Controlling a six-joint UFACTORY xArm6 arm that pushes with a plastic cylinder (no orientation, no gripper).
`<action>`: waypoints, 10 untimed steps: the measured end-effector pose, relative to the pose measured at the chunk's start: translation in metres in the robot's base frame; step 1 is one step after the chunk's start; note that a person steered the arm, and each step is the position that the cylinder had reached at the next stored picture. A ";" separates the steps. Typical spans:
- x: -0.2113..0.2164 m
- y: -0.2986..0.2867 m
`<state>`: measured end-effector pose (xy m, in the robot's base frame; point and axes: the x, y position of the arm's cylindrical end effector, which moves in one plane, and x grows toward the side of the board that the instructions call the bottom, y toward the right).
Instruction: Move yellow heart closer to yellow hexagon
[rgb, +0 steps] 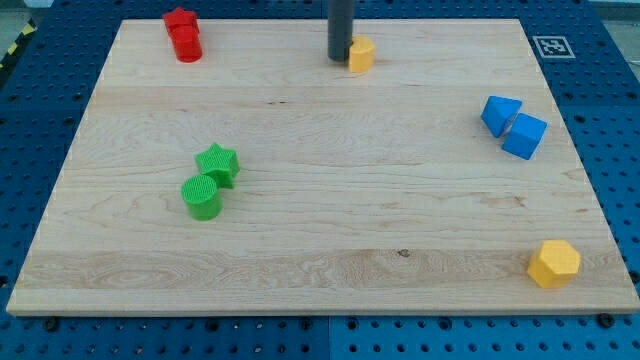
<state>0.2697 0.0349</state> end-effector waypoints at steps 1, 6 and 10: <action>-0.011 0.032; -0.012 0.081; 0.000 -0.004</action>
<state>0.2696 0.0312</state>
